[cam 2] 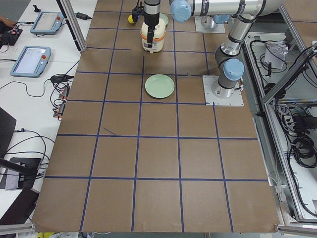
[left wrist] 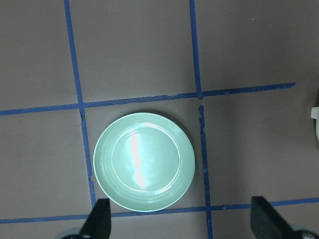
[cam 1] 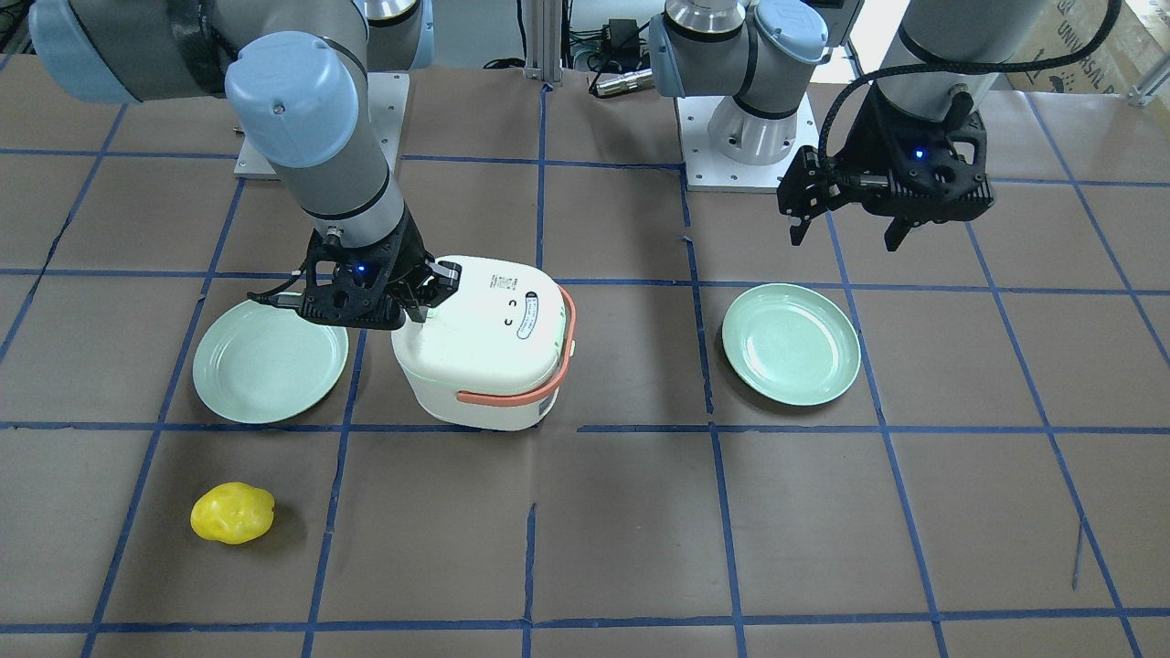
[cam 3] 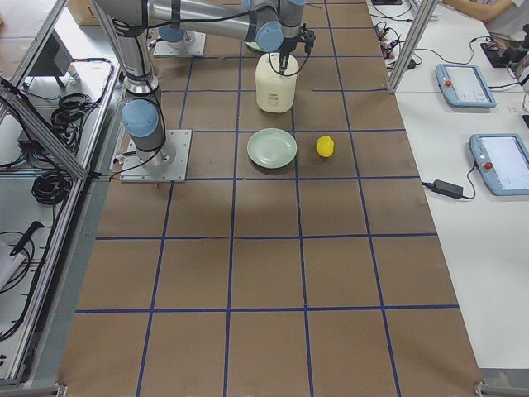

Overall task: Press rice cooker button
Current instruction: 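Raise the right gripper away from the cooker as the lid opens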

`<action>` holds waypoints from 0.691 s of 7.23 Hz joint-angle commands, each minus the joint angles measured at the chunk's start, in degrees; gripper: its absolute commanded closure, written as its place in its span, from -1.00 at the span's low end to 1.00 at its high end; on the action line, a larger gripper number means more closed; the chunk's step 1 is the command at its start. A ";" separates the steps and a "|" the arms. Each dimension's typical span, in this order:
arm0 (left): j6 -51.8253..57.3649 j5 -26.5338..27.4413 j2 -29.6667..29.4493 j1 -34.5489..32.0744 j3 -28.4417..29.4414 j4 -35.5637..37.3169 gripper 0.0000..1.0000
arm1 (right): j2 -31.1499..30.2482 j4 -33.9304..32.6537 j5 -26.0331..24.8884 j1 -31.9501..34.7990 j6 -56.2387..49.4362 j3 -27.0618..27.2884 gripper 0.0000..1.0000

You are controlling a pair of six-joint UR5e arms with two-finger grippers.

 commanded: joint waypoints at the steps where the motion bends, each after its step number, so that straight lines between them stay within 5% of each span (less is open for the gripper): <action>1: 0.00 0.00 -0.05 0.00 0.00 0.00 -1.00 | -0.06 0.07 0.20 0.04 1.41 0.26 0.84; 5: 0.00 0.09 -0.05 0.00 0.00 0.00 -1.00 | -0.67 -0.02 0.29 0.22 2.20 2.19 0.84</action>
